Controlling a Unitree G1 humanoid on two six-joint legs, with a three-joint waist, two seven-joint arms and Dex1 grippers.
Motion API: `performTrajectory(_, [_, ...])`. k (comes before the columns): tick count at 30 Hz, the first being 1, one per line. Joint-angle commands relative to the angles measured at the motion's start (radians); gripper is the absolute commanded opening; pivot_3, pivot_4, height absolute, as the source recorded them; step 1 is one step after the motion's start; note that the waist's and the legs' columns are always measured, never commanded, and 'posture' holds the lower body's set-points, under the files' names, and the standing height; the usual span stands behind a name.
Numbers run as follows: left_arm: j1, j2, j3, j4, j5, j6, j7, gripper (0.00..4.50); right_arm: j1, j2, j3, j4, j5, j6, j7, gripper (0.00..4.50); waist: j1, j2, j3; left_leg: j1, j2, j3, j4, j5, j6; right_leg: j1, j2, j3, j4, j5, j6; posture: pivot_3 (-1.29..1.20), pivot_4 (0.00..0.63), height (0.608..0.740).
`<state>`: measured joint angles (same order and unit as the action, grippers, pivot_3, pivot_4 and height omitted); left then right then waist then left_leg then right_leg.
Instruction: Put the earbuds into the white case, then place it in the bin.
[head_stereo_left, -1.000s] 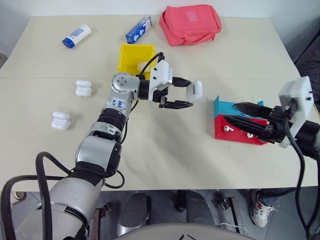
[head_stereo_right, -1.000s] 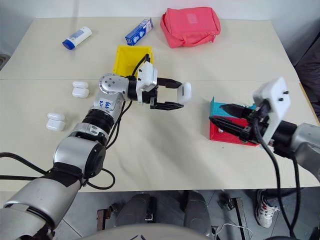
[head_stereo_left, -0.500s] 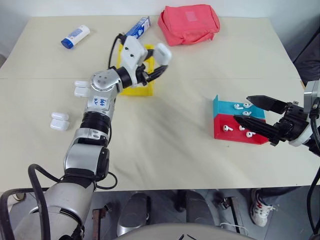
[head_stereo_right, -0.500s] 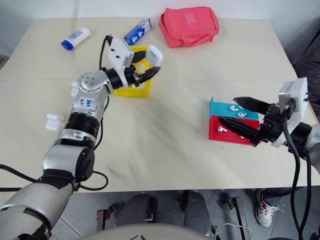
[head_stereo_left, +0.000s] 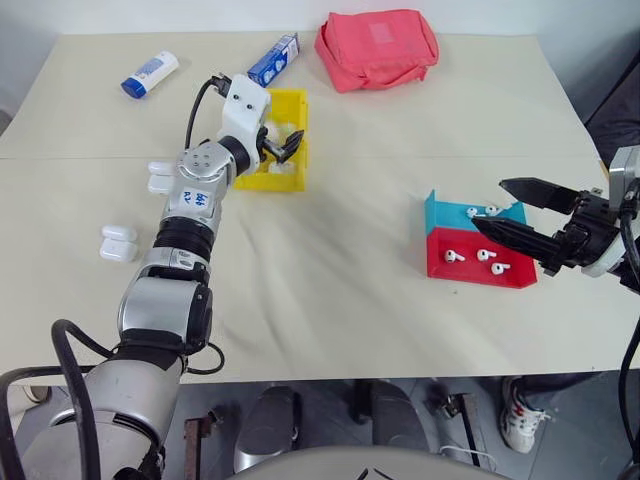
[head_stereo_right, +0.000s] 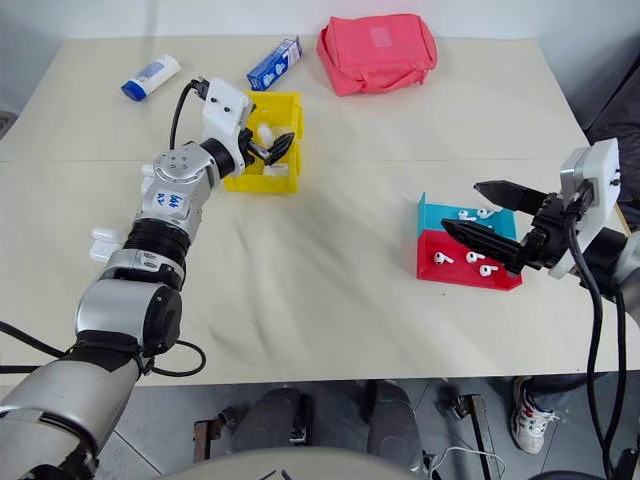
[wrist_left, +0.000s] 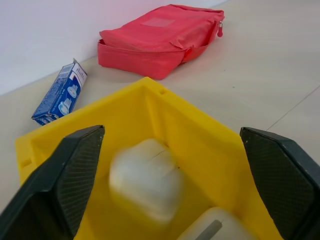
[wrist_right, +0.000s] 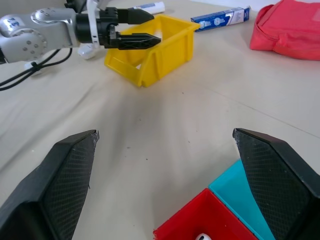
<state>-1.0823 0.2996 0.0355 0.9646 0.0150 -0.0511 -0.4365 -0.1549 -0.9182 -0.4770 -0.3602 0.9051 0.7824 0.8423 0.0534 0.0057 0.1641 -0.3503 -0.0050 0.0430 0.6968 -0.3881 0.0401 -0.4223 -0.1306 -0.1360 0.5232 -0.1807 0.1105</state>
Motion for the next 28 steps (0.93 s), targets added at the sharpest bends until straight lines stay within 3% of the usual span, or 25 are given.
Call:
performTrajectory(1, [0.034, 0.034, 0.006, -0.148, -0.025, 0.024, -0.048, 4.47, -0.014, -0.028, -0.029, 0.004, -0.006, -0.016, 0.019, 4.50, -0.002, 0.000, 0.000, 0.000, 0.000, 0.000, 0.000, 0.000, 0.000, 0.000, 0.000, 0.000, 0.000, 0.000, 0.000, 0.00, 0.150, 0.740])
performTrajectory(8, [0.241, 0.116, 0.022, -0.635, -0.210, 0.171, -0.308, 4.47, -0.042, -0.049, -0.010, 0.054, -0.027, -0.031, 0.078, 4.50, -0.003, 0.000, 0.000, 0.000, 0.001, 0.000, 0.000, 0.001, -0.001, 0.000, 0.000, 0.001, 0.000, 0.000, 0.000, 0.00, 0.150, 0.740])
performTrajectory(13, [0.389, 0.213, 0.046, -0.858, -0.384, 0.256, -0.521, 4.47, -0.045, -0.070, 0.027, 0.115, -0.073, -0.077, 0.185, 4.50, -0.005, 0.001, -0.001, 0.001, 0.001, 0.000, 0.001, 0.001, -0.002, 0.000, 0.000, 0.001, 0.001, 0.000, 0.000, 0.00, 0.150, 0.740])
performTrajectory(17, [0.446, 0.277, 0.068, -0.879, -0.453, 0.285, -0.623, 4.47, -0.031, -0.100, 0.073, 0.164, -0.122, -0.115, 0.281, 4.50, -0.004, 0.002, -0.001, 0.002, 0.001, 0.001, 0.001, 0.001, -0.002, 0.001, 0.001, 0.001, 0.001, 0.000, -0.001, 0.00, 0.150, 0.740])
performTrajectory(22, [0.527, 0.361, 0.117, -0.833, -0.510, 0.270, -0.754, 4.47, -0.017, -0.134, 0.141, 0.283, -0.272, -0.297, 0.413, 4.50, -0.008, 0.002, -0.001, 0.003, 0.000, 0.001, 0.001, 0.001, -0.002, 0.002, 0.001, 0.001, 0.001, -0.001, -0.001, 0.00, 0.150, 0.740])
performTrajectory(28, [0.539, 0.393, 0.155, -0.773, -0.530, 0.268, -0.803, 4.47, -0.036, -0.130, 0.153, 0.356, -0.324, -0.369, 0.469, 4.50, -0.008, 0.002, 0.000, 0.004, 0.001, 0.002, 0.001, 0.001, -0.002, 0.002, 0.002, 0.002, 0.001, -0.001, -0.001, 0.00, 0.150, 0.740])
